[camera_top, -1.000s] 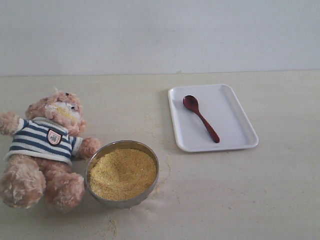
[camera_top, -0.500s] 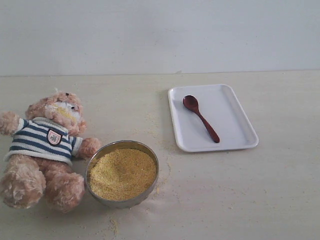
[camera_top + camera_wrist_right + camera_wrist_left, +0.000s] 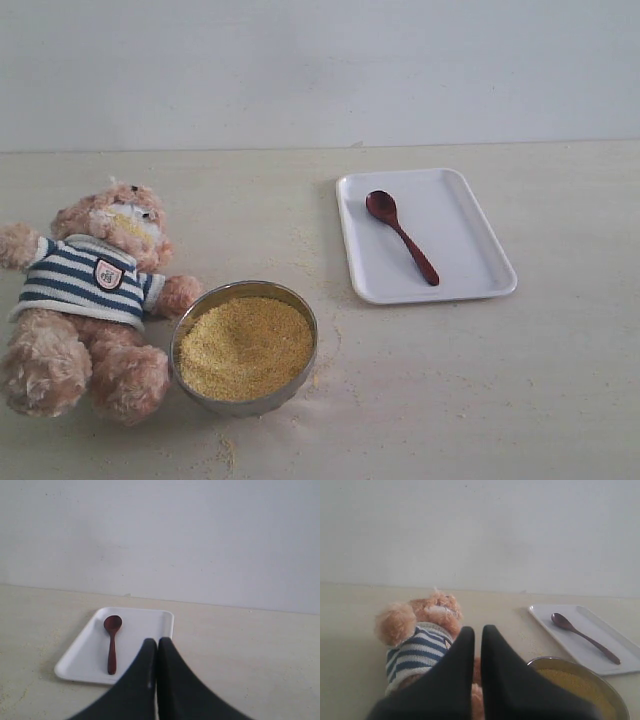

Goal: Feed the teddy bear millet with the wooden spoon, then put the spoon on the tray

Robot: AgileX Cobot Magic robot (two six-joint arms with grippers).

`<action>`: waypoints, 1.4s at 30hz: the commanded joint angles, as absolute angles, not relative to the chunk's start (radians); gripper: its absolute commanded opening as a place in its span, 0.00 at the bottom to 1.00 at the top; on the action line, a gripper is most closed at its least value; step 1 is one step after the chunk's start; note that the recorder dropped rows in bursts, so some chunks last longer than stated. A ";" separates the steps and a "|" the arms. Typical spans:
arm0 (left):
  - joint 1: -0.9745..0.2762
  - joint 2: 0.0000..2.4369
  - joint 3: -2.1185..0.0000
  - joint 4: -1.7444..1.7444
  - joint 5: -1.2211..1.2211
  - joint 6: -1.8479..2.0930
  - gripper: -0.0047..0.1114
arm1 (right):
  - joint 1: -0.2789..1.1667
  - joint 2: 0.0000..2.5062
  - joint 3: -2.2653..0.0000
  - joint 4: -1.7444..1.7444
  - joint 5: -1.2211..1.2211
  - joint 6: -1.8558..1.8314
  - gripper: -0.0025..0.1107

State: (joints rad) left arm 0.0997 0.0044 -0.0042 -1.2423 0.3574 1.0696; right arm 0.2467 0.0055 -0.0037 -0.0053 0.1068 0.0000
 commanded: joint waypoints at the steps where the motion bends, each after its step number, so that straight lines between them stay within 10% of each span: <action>1: 0.094 0.000 0.000 -1.266 0.343 1.066 0.08 | 0.242 0.000 0.000 -0.010 0.101 0.000 0.02; 42: 0.094 0.000 0.000 -0.196 0.107 -0.113 0.08 | 0.242 0.000 0.000 -0.010 0.101 0.000 0.02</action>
